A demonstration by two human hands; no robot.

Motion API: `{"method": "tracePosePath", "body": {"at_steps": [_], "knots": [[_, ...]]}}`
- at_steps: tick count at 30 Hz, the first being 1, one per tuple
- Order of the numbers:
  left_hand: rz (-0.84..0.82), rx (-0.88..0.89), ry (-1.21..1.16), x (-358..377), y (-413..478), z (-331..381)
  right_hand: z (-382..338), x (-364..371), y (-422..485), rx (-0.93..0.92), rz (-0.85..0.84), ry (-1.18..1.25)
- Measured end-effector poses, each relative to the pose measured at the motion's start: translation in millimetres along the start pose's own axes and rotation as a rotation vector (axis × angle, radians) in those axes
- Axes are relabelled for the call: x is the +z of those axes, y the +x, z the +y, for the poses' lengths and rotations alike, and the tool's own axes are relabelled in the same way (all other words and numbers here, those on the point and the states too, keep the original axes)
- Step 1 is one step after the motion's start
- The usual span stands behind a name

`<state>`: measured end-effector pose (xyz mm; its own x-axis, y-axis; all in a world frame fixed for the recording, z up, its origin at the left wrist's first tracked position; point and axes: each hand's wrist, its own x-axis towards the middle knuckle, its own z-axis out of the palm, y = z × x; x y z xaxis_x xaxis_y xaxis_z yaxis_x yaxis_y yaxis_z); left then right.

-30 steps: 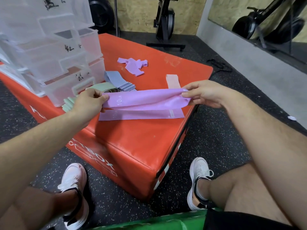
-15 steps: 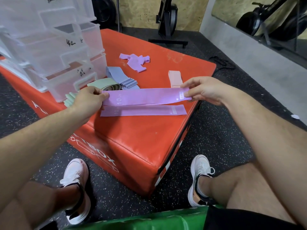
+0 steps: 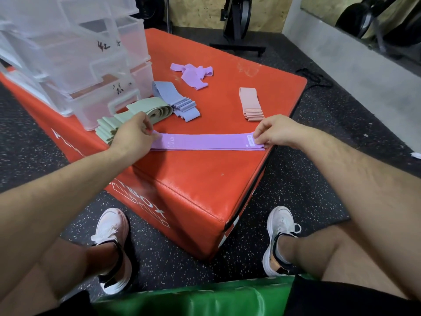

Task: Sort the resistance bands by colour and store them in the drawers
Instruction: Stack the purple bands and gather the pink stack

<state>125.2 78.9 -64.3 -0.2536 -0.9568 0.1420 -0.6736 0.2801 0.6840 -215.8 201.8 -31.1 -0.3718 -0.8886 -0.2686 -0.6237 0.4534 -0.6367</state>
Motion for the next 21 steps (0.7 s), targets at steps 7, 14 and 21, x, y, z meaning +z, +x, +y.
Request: {"method": "tracePosePath", "body": {"at_steps": [7, 14, 21], "knots": [[-0.001, 0.018, 0.071, 1.6, -1.5, -2.9, -3.3, -2.4, -1.2, 0.004, -0.041, -0.080], [-0.013, 0.144, 0.196, 7.6, 1.8, -9.5, -4.8, 2.3, -5.2, -0.040, -0.017, -0.212], [-0.024, 0.285, 0.324, 4.2, -0.4, -7.6, -13.2, 0.8, -13.0, -0.136, 0.013, -0.411]]}}
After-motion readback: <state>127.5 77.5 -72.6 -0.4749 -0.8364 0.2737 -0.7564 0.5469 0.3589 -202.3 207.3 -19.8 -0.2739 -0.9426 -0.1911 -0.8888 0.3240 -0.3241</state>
